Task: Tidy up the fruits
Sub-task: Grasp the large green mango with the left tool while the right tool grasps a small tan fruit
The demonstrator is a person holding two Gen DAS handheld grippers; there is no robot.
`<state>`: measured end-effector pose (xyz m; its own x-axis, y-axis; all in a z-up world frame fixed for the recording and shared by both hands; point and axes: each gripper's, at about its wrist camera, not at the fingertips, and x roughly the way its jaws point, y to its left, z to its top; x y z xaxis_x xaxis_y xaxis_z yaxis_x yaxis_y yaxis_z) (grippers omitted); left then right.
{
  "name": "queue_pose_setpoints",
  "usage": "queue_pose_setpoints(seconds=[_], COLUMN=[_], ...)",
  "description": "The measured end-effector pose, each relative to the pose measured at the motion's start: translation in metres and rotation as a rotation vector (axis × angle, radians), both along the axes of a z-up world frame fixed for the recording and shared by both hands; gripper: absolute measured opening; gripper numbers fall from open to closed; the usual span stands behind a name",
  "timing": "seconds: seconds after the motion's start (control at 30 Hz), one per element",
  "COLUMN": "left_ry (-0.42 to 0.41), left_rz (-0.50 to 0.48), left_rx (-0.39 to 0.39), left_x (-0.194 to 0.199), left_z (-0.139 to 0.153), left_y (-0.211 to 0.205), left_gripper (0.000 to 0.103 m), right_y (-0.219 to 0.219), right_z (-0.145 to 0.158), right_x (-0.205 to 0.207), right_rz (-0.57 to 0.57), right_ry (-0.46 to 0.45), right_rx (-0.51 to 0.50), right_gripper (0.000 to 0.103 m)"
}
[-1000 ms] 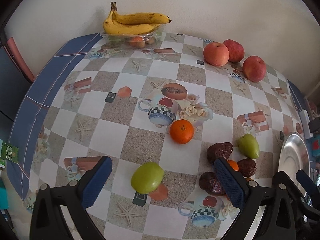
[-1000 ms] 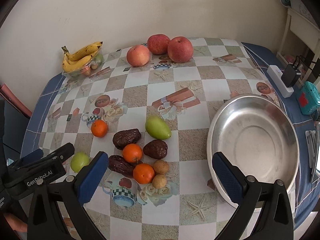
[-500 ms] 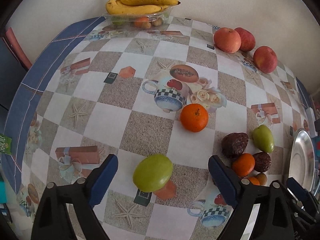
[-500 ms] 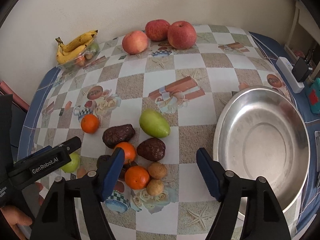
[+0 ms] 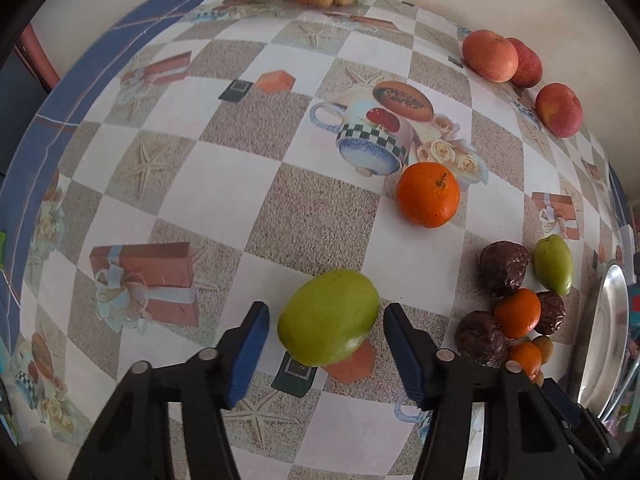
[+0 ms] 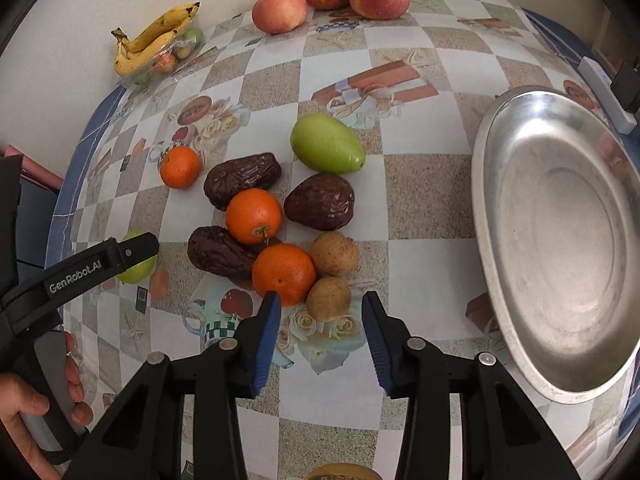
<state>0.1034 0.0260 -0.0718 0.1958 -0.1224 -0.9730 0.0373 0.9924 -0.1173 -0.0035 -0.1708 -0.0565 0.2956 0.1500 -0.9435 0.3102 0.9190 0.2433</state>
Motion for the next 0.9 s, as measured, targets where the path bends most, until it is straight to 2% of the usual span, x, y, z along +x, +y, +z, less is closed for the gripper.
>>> queue_pose_setpoints(seconds=[0.07,0.17,0.27,0.4,0.67,0.83,0.9], left_ry=[0.006,0.002,0.002,0.007,0.008,0.008,0.007], left_rz=[0.004,0.009,0.015,0.016,0.008,0.006,0.011], left_rx=[-0.012,-0.010,-0.014,-0.042,-0.043,-0.040,-0.041], left_x=[0.0003,0.0009,0.0007,0.0004,0.0010,0.0017,0.0017], left_z=[-0.0006,0.0011,0.0020,0.0015,0.0053,0.0043,0.0044], left_y=[0.0000,-0.0006,-0.0015,0.0005,-0.0004,-0.0086,-0.0085], left_gripper=[0.053,0.051,0.051,0.051,0.051,0.051,0.051], right_y=[-0.0001,-0.0004,-0.0022,-0.0045,-0.0035,-0.0044,-0.0055], right_z=[-0.0002,0.0003,0.0009,-0.0001,-0.0029,-0.0024,-0.0024], right_x=[0.0002,0.0003,0.0006,0.0014,0.0026,0.0017,0.0009], right_rz=[0.003,0.007,0.005,0.000,0.012,0.016,0.013], right_ry=[-0.001,-0.001,0.004,0.010,0.005,0.002,0.002], right_rx=[0.009,0.016,0.016,0.011,0.028,0.037,0.037], right_gripper=[0.039,0.038,0.035,0.034,0.034,0.030,0.024])
